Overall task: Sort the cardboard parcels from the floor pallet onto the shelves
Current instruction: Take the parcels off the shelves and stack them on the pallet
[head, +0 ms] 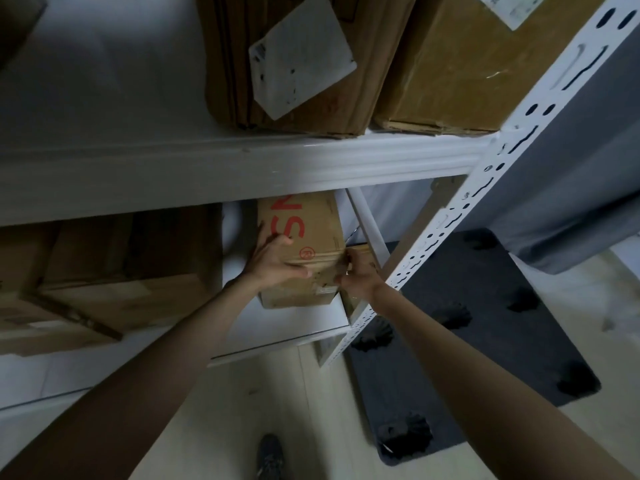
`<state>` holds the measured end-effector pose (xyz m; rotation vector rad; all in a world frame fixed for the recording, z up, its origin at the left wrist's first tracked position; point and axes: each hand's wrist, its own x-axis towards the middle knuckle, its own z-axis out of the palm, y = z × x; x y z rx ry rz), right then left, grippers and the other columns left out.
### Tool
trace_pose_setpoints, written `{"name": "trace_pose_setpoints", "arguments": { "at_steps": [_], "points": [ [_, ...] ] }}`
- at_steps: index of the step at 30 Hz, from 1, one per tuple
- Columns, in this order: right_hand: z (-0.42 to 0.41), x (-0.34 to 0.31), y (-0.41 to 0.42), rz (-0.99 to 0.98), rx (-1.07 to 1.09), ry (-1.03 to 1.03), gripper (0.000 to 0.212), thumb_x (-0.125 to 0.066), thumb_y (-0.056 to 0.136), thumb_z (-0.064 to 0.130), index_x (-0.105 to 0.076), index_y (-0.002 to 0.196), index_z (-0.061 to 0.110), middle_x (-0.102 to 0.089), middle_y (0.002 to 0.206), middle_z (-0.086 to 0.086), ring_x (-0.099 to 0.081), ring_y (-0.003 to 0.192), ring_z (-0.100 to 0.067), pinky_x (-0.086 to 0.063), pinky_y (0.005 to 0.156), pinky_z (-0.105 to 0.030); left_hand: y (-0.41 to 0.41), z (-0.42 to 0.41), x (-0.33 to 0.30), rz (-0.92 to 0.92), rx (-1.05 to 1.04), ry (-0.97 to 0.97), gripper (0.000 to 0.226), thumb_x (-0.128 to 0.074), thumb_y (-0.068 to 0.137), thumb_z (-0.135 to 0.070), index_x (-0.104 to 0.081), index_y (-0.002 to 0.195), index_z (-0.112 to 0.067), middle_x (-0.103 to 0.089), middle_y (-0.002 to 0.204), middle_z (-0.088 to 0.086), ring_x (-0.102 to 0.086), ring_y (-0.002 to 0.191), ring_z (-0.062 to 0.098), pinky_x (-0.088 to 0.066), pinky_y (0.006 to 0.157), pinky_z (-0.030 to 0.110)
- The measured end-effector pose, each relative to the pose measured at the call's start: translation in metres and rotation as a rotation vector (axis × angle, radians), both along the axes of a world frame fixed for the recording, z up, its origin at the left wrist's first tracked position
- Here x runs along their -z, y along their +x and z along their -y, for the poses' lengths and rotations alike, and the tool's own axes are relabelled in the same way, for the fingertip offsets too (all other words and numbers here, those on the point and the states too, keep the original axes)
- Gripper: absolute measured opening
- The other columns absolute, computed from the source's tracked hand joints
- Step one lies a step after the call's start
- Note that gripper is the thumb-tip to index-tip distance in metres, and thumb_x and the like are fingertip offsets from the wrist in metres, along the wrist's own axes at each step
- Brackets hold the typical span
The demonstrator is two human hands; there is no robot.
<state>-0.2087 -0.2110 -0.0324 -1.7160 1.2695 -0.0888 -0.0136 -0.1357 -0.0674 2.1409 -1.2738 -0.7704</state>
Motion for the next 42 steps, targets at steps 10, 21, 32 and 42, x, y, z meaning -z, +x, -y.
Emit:
{"name": "trace_pose_setpoints", "arguments": {
  "at_steps": [10, 21, 32, 42],
  "points": [
    [-0.062, 0.009, -0.047, 0.028, -0.058, -0.037, 0.07, -0.047, 0.086, -0.006, -0.037, 0.152, 0.017, -0.037, 0.136, -0.013, -0.043, 0.119, -0.027, -0.035, 0.115, -0.037, -0.065, -0.083, 0.0, 0.018, -0.157, 0.029, 0.075, -0.089, 0.06, -0.056, -0.05, 0.117, -0.03, -0.011, 0.163, -0.004, -0.017, 0.15, 0.021, -0.025, 0.117, 0.031],
    [-0.131, 0.039, -0.116, 0.104, -0.004, -0.045, 0.029, -0.046, 0.098, 0.005, -0.058, 0.123, 0.015, -0.065, 0.117, -0.016, -0.062, 0.104, -0.033, -0.051, 0.089, -0.044, -0.173, -0.147, -0.01, 0.246, -0.507, 0.317, 0.132, -0.059, 0.063, -0.091, 0.0, 0.157, -0.019, -0.003, 0.164, 0.016, -0.016, 0.148, 0.043, -0.014, 0.12, 0.057],
    [-0.146, 0.06, -0.134, 0.242, 0.005, 0.155, 0.041, -0.045, 0.098, 0.005, -0.056, 0.131, 0.026, -0.069, 0.106, -0.015, -0.064, 0.091, -0.024, -0.054, 0.079, -0.036, -0.183, -0.118, -0.02, 0.168, -0.506, 0.531, 0.157, -0.065, 0.048, -0.094, 0.023, 0.156, -0.022, 0.034, 0.157, 0.026, 0.025, 0.146, 0.051, 0.008, 0.114, 0.074],
    [-0.149, 0.123, -0.134, 0.23, 0.373, 0.588, 0.03, -0.043, 0.107, 0.022, -0.05, 0.135, 0.017, -0.054, 0.131, -0.008, -0.054, 0.118, -0.028, -0.054, 0.09, -0.044, -0.166, -0.13, -0.008, 0.165, -0.403, 0.566, 0.162, -0.062, 0.04, -0.099, 0.028, 0.153, -0.025, 0.036, 0.156, 0.023, 0.025, 0.145, 0.052, 0.007, 0.112, 0.074]
  ]
}}
